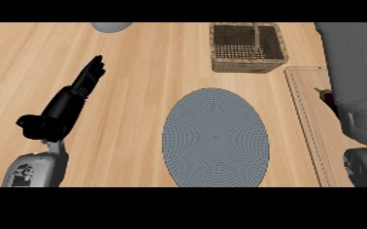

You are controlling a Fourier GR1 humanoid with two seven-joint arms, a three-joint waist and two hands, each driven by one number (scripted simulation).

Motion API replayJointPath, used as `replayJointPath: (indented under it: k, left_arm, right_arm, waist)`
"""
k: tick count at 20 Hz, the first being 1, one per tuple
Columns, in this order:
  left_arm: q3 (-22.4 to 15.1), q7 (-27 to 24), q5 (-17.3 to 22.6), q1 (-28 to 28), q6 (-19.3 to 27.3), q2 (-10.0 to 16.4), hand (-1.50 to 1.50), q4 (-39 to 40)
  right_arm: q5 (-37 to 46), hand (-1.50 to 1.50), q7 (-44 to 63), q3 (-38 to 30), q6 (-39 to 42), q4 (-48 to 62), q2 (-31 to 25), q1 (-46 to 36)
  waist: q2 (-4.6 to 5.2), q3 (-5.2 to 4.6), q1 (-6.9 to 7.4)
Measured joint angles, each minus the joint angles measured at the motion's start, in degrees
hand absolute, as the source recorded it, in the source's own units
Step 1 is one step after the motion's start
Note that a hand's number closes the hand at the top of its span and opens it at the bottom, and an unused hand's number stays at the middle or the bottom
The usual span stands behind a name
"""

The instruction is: Pick the lemon from the placemat and place it in the basket

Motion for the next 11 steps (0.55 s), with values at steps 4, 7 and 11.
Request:
replayJointPath:
  k: [4,7,11]
  left_arm:
    - [-0.23,0.09,-0.49,-0.10,0.29,-0.22,0.00,0.00]
    - [-0.42,-0.22,-0.56,1.07,0.31,-0.41,0.00,-0.97]
    - [0.74,0.84,0.34,-0.15,-0.08,0.25,0.00,-0.42]
  right_arm:
    - [-3.55,-1.50,-3.42,-2.39,0.34,2.14,-1.06,-2.22]
    - [-6.67,-1.50,-3.69,-4.89,0.75,2.41,-2.12,-3.21]
    - [-10.76,-1.50,-1.42,-8.55,0.93,2.01,-3.49,-3.56]
  waist:
    - [0.00,0.00,-0.03]
    - [-0.10,-0.01,-0.12]
    - [-0.19,-0.01,-0.49]
